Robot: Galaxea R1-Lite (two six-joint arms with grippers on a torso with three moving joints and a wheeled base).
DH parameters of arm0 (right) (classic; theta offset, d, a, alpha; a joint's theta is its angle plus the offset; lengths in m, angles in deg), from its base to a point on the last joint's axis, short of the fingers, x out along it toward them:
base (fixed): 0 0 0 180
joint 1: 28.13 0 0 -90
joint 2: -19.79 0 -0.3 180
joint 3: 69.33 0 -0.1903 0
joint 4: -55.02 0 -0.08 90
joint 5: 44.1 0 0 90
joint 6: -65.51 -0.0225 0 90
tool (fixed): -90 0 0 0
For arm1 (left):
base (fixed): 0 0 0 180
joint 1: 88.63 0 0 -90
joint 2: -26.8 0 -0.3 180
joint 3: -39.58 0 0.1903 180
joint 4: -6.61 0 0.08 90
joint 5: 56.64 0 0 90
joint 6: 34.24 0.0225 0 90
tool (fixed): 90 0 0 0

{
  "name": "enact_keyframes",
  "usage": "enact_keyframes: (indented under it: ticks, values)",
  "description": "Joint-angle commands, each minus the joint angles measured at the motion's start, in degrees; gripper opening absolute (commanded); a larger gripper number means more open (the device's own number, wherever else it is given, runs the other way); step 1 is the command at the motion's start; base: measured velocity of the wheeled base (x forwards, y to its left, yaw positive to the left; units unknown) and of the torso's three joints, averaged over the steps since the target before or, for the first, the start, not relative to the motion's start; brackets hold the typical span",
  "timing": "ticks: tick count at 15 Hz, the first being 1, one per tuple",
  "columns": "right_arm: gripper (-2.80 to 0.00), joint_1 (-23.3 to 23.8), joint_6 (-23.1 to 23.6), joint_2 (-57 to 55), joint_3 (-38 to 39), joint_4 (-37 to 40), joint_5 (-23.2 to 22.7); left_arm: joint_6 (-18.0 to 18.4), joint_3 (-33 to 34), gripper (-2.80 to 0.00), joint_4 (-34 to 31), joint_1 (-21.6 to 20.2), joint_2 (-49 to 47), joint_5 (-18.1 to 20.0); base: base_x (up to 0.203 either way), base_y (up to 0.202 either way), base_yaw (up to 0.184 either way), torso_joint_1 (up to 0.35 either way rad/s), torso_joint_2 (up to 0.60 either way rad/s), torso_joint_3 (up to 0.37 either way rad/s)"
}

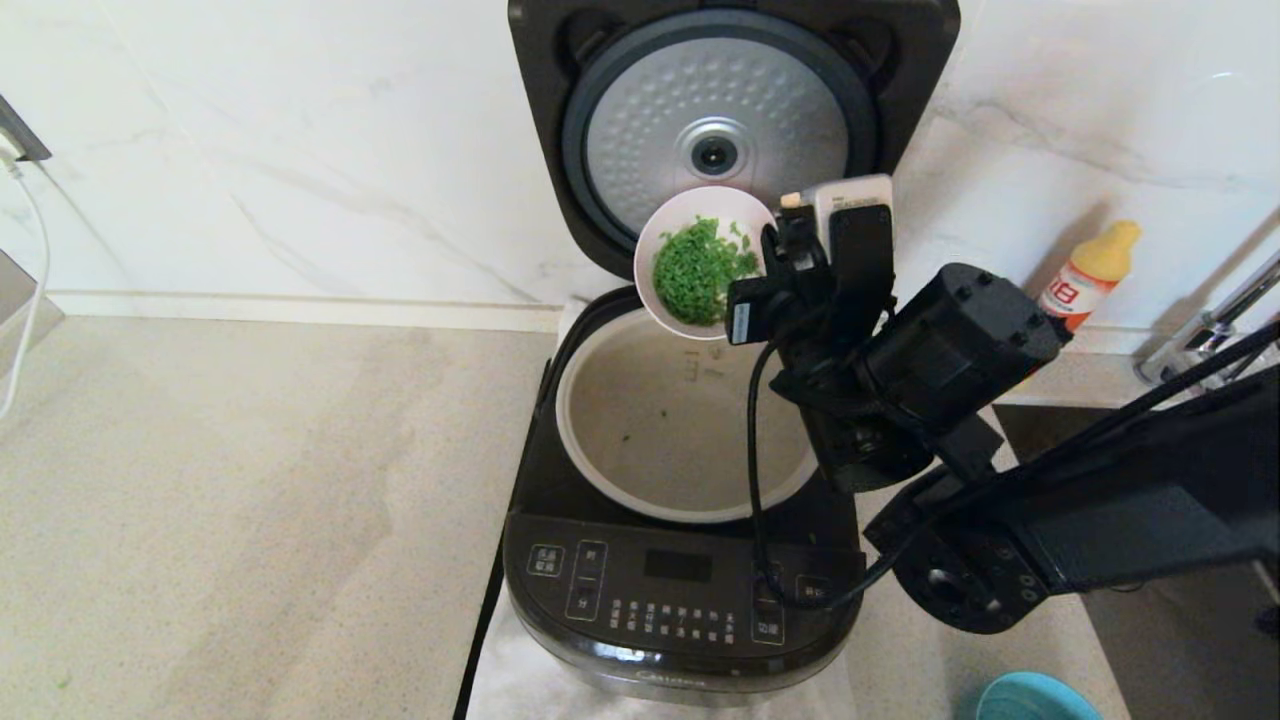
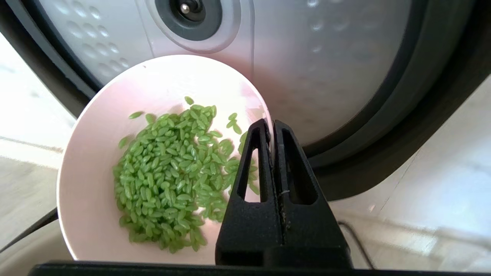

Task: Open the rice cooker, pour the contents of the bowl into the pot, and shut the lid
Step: Pour the chopped green onions from the bowl into the rice cooker

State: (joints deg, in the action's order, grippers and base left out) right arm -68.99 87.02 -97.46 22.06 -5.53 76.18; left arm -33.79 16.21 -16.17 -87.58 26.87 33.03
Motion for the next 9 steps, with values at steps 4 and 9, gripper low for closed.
enact_keyframes:
  ticks: [4,9]
  values:
    - [-2.8,0.3,4.7,-3.3,-0.1,-3.7,-2.2,0.0,0.5,-2.8,0.0,0.0,0.0,0.0,0.0,0.0,0.0,0.0,0.0,0.0]
    - [-2.8,0.7,10.2,-3.9,-0.4,-3.7,-7.5,0.0,0.5,-2.8,0.0,0.0,0.0,0.0,0.0,0.0,0.0,0.0,0.0,0.0]
